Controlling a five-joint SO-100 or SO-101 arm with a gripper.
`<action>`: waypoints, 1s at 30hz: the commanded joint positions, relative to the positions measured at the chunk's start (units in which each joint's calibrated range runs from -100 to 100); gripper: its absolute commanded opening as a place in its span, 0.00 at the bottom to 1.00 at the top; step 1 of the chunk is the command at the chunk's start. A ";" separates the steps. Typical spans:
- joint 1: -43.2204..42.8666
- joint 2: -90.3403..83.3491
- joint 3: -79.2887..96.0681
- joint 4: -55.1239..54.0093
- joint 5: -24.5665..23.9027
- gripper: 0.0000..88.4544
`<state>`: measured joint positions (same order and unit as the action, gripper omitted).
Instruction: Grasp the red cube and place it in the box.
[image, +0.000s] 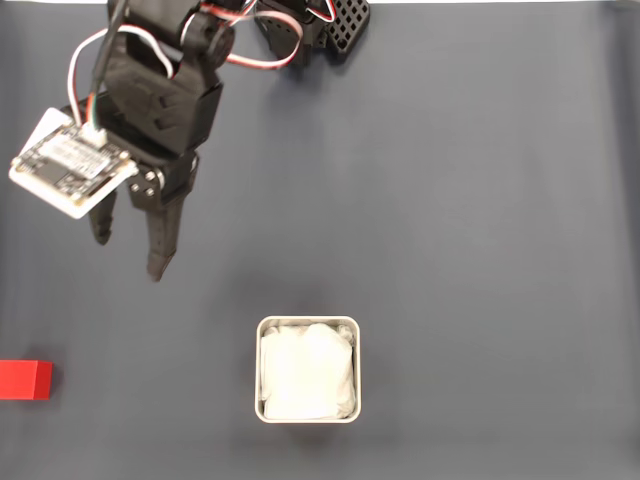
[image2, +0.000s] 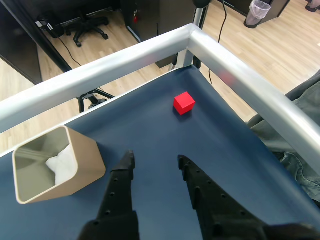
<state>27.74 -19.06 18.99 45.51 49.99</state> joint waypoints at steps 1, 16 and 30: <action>1.23 1.12 -3.20 -3.87 -0.54 0.26; 4.78 10.74 -3.20 -17.06 -0.15 0.38; 5.35 18.98 -5.76 -22.55 -0.20 0.44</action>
<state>32.64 -0.22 16.27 25.30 49.99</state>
